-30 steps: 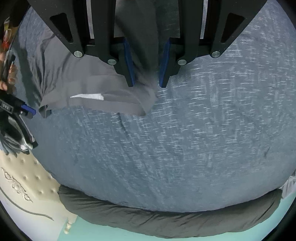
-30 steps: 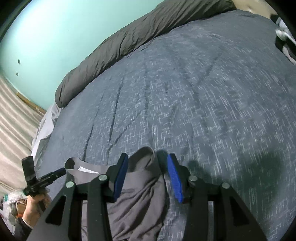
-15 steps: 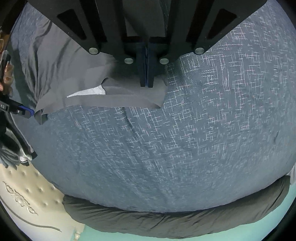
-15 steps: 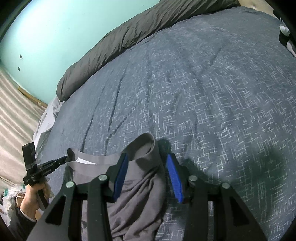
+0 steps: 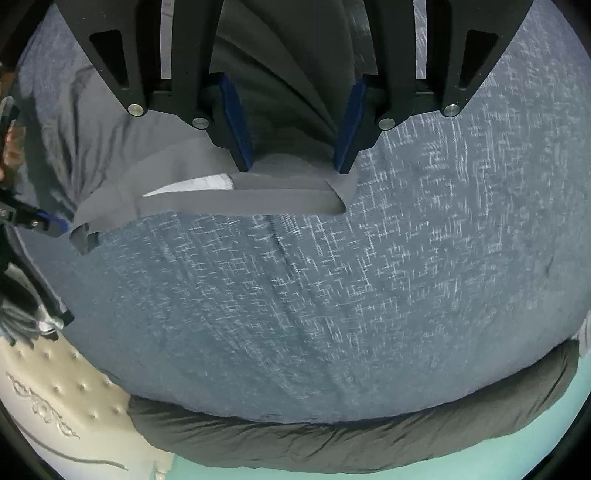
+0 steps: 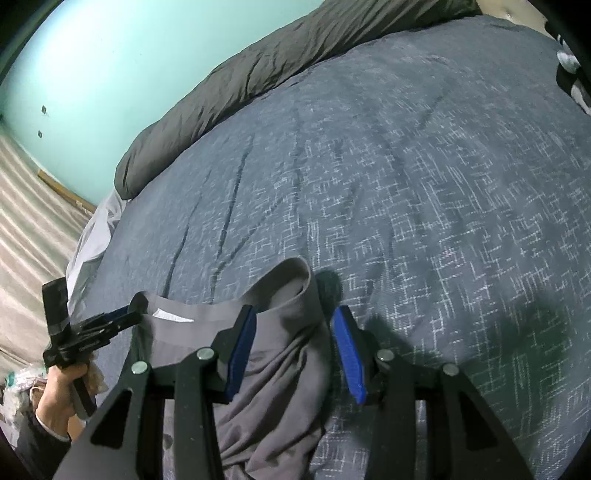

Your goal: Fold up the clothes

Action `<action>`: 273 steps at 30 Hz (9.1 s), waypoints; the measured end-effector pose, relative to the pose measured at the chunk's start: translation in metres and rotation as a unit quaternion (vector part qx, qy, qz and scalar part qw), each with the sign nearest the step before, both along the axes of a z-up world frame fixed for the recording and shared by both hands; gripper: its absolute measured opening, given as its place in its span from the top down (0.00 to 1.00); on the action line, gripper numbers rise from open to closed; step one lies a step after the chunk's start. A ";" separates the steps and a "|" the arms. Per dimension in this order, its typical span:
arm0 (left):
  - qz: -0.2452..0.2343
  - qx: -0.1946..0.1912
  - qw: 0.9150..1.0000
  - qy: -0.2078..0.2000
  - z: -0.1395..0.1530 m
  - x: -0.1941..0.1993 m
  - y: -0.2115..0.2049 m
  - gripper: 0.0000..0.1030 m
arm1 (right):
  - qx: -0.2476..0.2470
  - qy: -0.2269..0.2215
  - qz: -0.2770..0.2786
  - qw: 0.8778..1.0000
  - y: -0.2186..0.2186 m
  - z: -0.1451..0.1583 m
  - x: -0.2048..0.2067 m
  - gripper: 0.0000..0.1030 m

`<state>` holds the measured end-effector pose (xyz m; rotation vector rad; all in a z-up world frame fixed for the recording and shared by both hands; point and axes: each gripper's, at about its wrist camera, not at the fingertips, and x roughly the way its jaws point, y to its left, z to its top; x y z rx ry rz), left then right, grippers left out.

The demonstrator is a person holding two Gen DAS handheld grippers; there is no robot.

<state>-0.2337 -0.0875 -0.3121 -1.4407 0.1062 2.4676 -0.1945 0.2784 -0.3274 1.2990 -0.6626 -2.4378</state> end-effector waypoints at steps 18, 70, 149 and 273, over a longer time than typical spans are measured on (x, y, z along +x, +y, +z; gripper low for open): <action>0.026 0.013 1.000 0.010 0.018 -0.019 -0.035 0.95 | 0.032 0.012 0.043 0.998 -0.012 0.003 -0.017 0.45; 0.027 0.082 0.996 0.032 0.038 -0.005 -0.087 0.95 | 0.085 0.122 0.109 0.983 -0.039 0.044 -0.025 0.98; 0.097 0.162 0.981 -0.050 -0.010 -0.011 -0.088 0.67 | 0.082 0.008 0.069 0.994 -0.028 -0.003 -0.070 0.96; 0.176 0.211 0.961 -0.035 -0.030 0.135 -0.132 0.65 | -0.114 -0.039 -0.188 0.975 0.074 -0.057 0.145 0.99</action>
